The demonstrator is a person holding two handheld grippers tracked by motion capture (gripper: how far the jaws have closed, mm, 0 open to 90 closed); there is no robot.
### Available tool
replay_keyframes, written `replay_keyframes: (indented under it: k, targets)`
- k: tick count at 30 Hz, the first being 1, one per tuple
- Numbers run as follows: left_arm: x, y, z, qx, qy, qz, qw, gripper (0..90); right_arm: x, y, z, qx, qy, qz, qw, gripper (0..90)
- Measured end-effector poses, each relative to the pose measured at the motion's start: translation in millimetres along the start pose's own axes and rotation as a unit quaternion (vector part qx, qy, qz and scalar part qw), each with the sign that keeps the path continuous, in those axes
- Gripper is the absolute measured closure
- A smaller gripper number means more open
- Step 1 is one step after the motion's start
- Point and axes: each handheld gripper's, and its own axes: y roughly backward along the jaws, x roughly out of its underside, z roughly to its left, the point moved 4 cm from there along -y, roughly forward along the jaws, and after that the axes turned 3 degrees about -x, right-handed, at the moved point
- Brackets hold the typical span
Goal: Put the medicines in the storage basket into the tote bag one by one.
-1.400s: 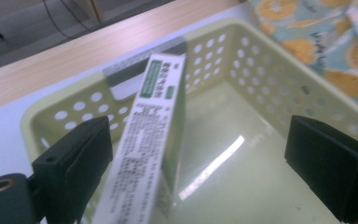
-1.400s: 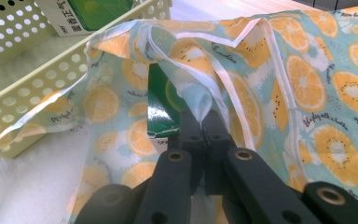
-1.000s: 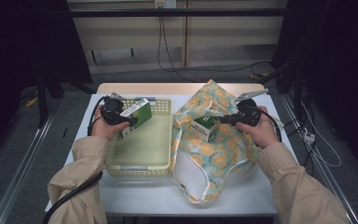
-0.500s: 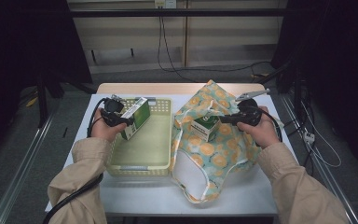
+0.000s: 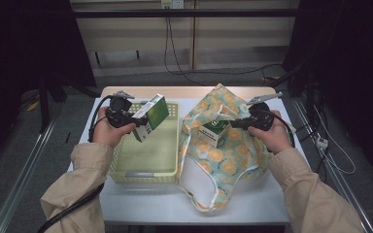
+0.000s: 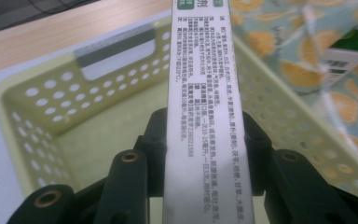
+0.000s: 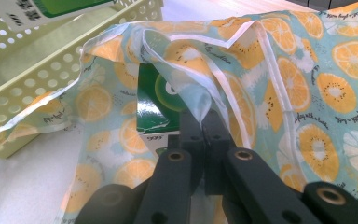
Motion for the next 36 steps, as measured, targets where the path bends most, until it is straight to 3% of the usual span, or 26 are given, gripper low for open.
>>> replay_keyframes:
  k: [4,5,9,17,22,28,34,36]
  targets:
    - [-10.1,10.4,-18.6,0.022,-0.021,-0.012,0.9995,62.9,-0.6,-0.4,-1.1,0.001,-0.001,-0.001,1.0,90.0]
    - [-11.8,13.1,-22.8,0.027,-0.036,-0.009,0.999,62.9,-0.4,-0.5,-1.6,0.002,-0.002,0.0,1.0,90.0]
    - [-16.6,18.7,-48.6,0.053,-0.054,-0.02,0.9969,62.9,0.4,-0.5,-4.4,0.005,-0.008,0.0,1.0,90.0]
    - [-22.4,20.7,-99.2,0.103,-0.103,-0.022,0.9891,62.9,-3.7,3.5,-6.0,0.01,-0.008,-0.003,0.9999,90.0]
    - [-20.3,5.9,-128.3,0.126,-0.134,-0.006,0.9829,62.9,-6.9,6.5,-5.8,0.012,-0.006,-0.006,0.9999,90.0]
    - [-17.2,-18.8,-154.0,0.142,-0.148,0.014,0.9786,62.8,-11.7,12.1,-2.4,0.014,0.001,-0.01,0.9999,90.0]
    - [-13.7,-45.3,-173.1,0.132,-0.162,0.034,0.9773,62.9,-18.5,21.7,-1.5,0.02,0.006,-0.015,0.9997,90.0]
    - [-13.4,-53.1,-177.9,0.137,-0.156,0.034,0.9778,62.8,-19.8,24.3,-1.5,0.021,0.008,-0.017,0.9996,90.0]
